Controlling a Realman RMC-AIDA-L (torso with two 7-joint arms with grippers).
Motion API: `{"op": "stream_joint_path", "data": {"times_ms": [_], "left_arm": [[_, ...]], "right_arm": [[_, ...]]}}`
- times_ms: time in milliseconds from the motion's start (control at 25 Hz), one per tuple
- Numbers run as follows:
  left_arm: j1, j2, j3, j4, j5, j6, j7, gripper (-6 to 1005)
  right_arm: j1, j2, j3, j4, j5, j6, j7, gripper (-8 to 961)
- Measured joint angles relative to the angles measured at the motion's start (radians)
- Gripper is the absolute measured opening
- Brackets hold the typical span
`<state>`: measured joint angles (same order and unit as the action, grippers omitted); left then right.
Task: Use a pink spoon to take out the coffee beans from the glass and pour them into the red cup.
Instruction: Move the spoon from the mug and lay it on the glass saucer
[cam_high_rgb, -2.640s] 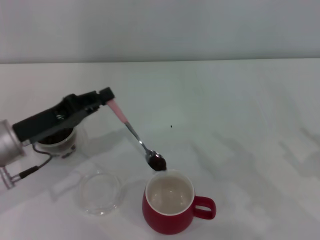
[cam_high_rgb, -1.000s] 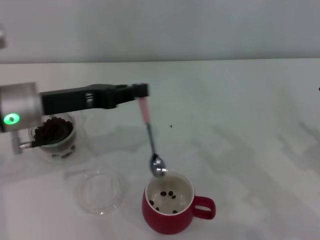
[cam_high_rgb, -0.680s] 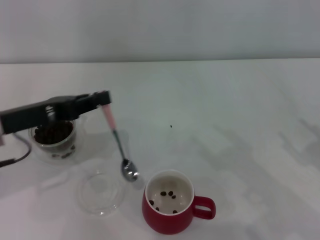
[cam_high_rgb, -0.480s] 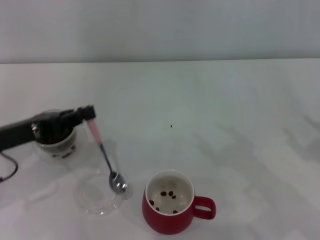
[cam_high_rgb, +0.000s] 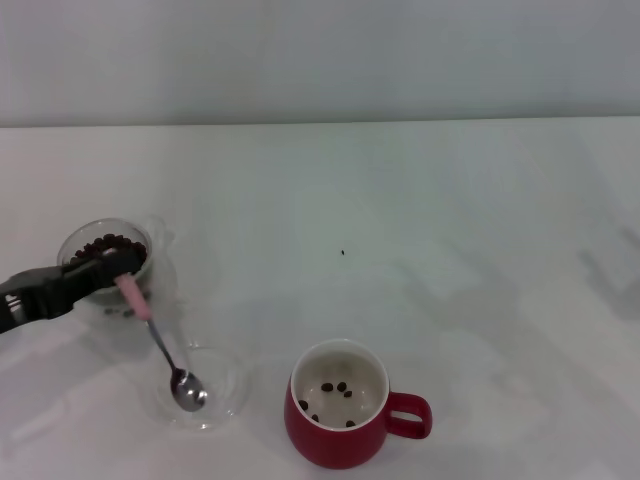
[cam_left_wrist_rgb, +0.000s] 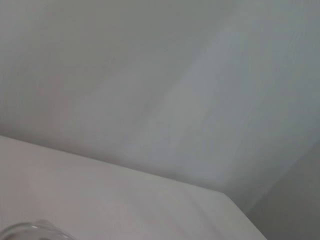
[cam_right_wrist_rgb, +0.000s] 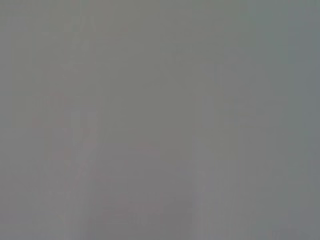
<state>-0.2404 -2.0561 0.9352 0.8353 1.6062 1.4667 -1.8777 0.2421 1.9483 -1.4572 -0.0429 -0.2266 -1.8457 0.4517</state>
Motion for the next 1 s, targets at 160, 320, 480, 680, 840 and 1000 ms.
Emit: {"op": "stream_joint_path", "data": {"times_ms": [160, 320, 480, 680, 840, 1000], "left_arm": [[0.006, 0.000, -0.044, 0.000, 0.014, 0.000, 0.007, 123], [0.005, 0.007, -0.058, -0.014, 0.024, -0.002, 0.008, 123], [-0.005, 0.013, -0.075, -0.048, 0.037, -0.005, 0.012, 123], [-0.024, 0.015, -0.092, -0.093, 0.060, -0.017, 0.027, 123], [-0.034, 0.015, -0.093, -0.114, 0.073, -0.030, 0.034, 122], [-0.046, 0.009, -0.093, -0.127, 0.083, -0.039, 0.046, 122]], "right_arm": [[-0.002, 0.001, 0.000, 0.000, -0.002, 0.005, 0.006, 732], [-0.004, 0.002, 0.000, 0.000, -0.002, 0.005, 0.011, 732], [-0.006, 0.005, 0.000, 0.000, -0.002, 0.005, 0.012, 732], [-0.006, 0.006, 0.000, 0.000, -0.002, 0.006, 0.012, 732], [-0.006, 0.006, -0.001, 0.000, -0.002, 0.006, 0.012, 732], [-0.006, 0.006, -0.004, 0.000, -0.002, 0.007, 0.012, 732]]}}
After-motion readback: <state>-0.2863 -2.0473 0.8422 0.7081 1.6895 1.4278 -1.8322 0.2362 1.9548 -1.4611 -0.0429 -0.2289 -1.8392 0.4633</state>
